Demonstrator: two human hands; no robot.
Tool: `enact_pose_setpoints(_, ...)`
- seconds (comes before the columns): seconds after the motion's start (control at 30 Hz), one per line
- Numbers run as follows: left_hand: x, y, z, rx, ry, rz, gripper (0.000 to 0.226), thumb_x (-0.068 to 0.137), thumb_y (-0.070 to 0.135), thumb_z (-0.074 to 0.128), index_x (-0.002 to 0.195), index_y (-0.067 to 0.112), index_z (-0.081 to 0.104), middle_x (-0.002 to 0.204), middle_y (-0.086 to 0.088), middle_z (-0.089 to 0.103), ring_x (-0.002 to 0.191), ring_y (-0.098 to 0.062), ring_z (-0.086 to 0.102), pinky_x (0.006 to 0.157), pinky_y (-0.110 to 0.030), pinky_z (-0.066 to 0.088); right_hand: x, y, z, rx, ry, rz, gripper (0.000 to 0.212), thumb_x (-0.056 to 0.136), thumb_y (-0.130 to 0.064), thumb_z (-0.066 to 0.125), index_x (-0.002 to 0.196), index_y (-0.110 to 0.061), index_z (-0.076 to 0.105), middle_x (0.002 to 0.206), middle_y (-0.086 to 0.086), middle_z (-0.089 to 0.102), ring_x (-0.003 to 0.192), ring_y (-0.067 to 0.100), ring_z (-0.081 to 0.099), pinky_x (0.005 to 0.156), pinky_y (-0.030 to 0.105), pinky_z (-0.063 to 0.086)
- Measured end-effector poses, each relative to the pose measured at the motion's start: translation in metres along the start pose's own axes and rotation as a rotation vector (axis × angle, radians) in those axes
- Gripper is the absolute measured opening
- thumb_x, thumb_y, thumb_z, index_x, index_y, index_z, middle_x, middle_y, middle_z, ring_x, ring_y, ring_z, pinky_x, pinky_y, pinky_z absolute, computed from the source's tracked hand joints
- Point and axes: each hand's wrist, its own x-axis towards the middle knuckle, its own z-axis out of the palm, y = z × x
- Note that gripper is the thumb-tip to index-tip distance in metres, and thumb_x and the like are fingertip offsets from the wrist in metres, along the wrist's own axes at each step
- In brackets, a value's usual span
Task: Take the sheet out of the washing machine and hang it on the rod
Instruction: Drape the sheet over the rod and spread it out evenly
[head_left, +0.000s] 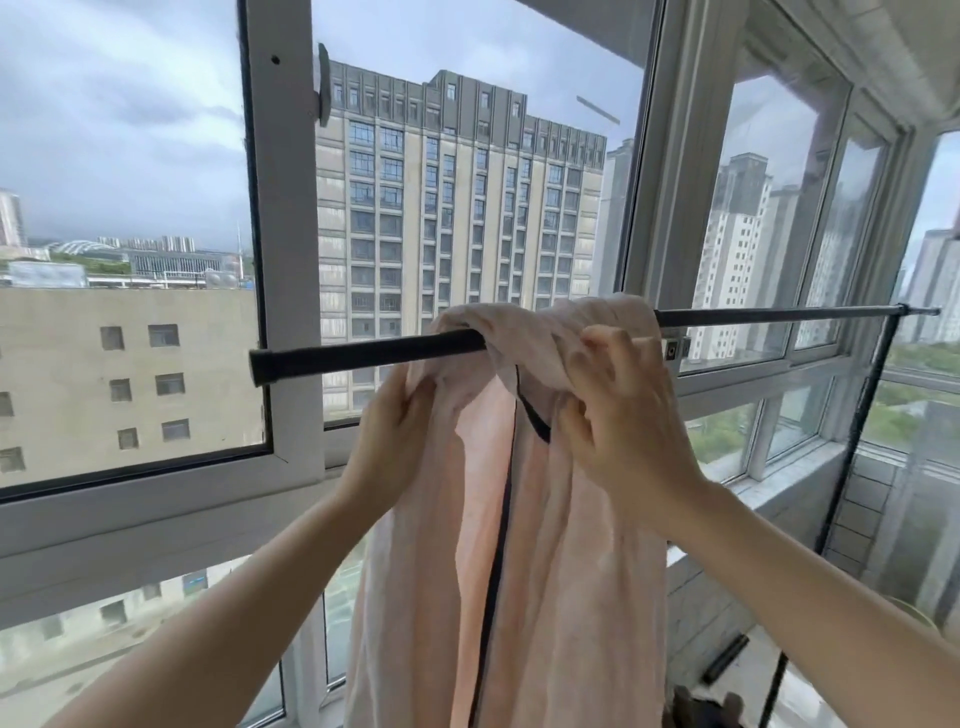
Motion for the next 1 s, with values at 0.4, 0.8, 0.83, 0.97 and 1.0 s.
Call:
enact_pose_setpoints(0.4, 0.01, -0.011, 0.012, 0.116, -0.149, -0.248, 0.024, 0.092, 0.018, 0.063, 0.071, 0.007, 0.069, 0.063, -0.006, 0.057, 0.052, -0.012, 0.05, 0.051, -0.023, 0.041, -0.036, 0.0, 0.035, 0.28, -0.152, 0.494, 0.083, 0.079, -0.044, 0.059, 0.143, -0.028, 0.008, 0.142, 0.01, 0.037, 0.12, 0.034, 0.049, 0.086, 0.046, 0.051)
enact_pose_setpoints(0.8, 0.006, -0.003, 0.028, 0.013, -0.264, -0.133, 0.023, 0.076, 0.028, 0.081, 0.071, 0.015, 0.063, 0.052, 0.009, 0.057, 0.046, -0.006, 0.052, 0.048, -0.019, 0.042, -0.035, 0.028, 0.008, 0.339, -0.106, 0.38, 0.039, 0.09, -0.036, 0.048, 0.12, -0.018, 0.031, 0.106, 0.005, 0.058, 0.077, 0.019, 0.057, 0.056, 0.024, 0.039)
enact_pose_setpoints(0.83, 0.006, -0.003, 0.032, 0.06, -0.247, -0.125, 0.027, 0.072, 0.028, 0.084, 0.066, 0.013, 0.062, 0.049, 0.009, 0.056, 0.043, -0.008, 0.05, 0.045, -0.02, 0.04, -0.036, 0.03, 0.006, 0.265, -0.108, 0.37, 0.046, 0.088, -0.043, 0.051, 0.121, -0.019, 0.03, 0.111, 0.004, 0.058, 0.079, 0.022, 0.059, 0.057, 0.029, 0.04)
enact_pose_setpoints(0.97, 0.011, -0.009, 0.05, 0.177, -0.191, -0.194, 0.036, 0.08, 0.022, 0.077, 0.057, 0.007, 0.053, 0.048, -0.001, 0.05, 0.041, -0.014, 0.045, 0.044, -0.026, 0.036, -0.04, 0.031, -0.001, 0.099, -0.177, 0.429, 0.092, 0.075, -0.067, 0.061, 0.142, -0.027, 0.011, 0.144, 0.002, 0.041, 0.097, 0.028, 0.062, 0.067, 0.037, 0.05)
enact_pose_setpoints(1.0, 0.011, -0.01, 0.052, 0.163, -0.21, -0.221, 0.036, 0.083, 0.019, 0.072, 0.057, 0.006, 0.051, 0.05, -0.001, 0.046, 0.043, -0.013, 0.044, 0.047, -0.026, 0.035, -0.041, 0.032, -0.004, 0.066, -0.196, 0.443, 0.097, 0.076, -0.066, 0.063, 0.145, -0.027, 0.006, 0.146, 0.002, 0.038, 0.099, 0.03, 0.062, 0.07, 0.039, 0.052)
